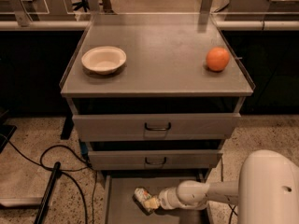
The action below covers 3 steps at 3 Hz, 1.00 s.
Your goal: Pick 7up can from bottom drawer and place on counter
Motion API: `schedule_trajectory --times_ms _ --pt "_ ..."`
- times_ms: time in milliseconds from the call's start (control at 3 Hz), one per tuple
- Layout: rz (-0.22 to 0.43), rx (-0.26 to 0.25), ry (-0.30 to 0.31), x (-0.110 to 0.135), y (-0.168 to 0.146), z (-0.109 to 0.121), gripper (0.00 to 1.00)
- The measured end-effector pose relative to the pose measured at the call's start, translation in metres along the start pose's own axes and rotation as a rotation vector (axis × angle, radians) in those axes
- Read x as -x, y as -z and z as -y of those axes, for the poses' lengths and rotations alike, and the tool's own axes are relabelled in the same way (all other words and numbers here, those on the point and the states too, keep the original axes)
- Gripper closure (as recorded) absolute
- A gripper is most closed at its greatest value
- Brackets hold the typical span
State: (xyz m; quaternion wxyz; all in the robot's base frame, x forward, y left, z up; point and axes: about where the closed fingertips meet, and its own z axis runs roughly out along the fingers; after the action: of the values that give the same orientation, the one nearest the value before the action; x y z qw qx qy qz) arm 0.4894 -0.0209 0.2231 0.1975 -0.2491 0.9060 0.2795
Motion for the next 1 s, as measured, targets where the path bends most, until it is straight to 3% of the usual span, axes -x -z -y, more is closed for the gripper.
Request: schedule_trajectory --times_ms 667,1000 --pt "0.033 -0.095 -0.064 0.011 0.088 -0.010 1.00" --pt "0.033 -0.095 -0.064 0.011 0.088 -0.010 1.00"
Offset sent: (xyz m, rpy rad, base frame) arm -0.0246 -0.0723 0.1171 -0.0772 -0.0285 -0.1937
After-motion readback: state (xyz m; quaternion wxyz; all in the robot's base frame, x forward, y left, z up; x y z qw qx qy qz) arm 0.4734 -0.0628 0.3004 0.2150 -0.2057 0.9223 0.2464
